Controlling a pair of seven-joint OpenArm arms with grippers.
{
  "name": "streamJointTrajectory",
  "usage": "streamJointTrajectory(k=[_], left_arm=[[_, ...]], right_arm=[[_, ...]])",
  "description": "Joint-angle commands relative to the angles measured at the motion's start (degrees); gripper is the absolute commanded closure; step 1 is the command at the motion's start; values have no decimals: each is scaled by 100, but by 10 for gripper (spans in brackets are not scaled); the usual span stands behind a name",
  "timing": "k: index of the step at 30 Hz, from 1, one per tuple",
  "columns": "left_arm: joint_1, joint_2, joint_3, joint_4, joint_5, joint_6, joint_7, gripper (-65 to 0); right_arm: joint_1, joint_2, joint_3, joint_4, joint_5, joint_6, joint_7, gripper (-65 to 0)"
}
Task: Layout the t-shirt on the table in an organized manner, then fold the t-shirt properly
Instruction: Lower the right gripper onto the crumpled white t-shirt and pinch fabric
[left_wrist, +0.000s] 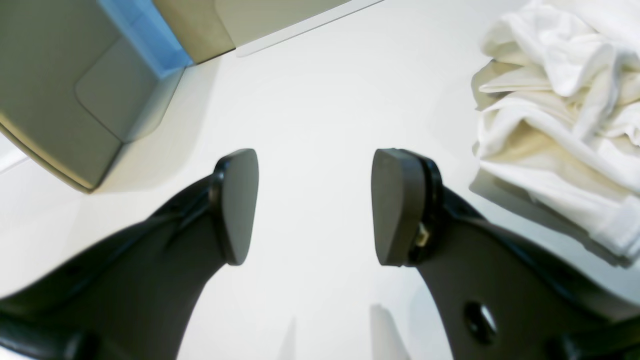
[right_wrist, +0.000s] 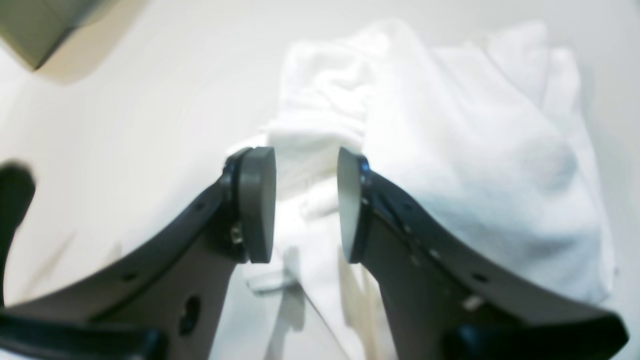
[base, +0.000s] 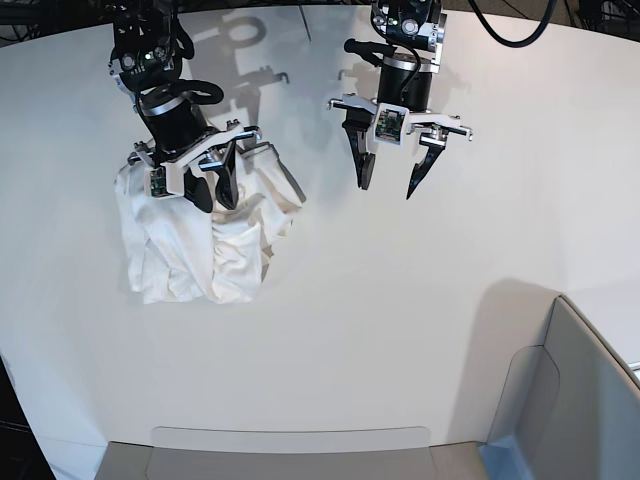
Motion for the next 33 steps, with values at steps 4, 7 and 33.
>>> streamJointTrajectory(k=[4,7,33], left_arm=[[42,22,18,99,6,38,-157,-342],[42,22,36,99,6,38,-157,-342],[270,22,44,99,6,38,-157,-342]], right_arm=[[215,-90,-21,116,-1,65,-106,-214],[320,-204,-21,89,-1,47,-114,-214],[1041,-793,-21,-790,-1,-410,-765,-271]])
